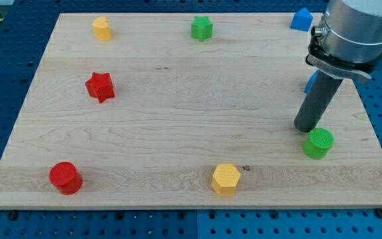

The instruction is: Slide the green circle towards the bottom right corner

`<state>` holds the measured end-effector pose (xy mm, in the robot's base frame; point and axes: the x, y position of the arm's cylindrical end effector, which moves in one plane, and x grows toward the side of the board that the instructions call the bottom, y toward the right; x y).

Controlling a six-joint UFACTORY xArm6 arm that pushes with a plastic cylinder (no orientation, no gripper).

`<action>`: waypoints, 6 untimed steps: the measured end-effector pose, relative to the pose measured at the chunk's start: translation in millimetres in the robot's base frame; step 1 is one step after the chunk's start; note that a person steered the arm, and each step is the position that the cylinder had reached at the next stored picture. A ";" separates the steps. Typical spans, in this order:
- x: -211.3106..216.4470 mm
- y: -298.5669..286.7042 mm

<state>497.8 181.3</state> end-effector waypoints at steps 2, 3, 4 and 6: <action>2.0 -5.8; 17.5 -5.8; 17.5 -7.2; 44.5 16.8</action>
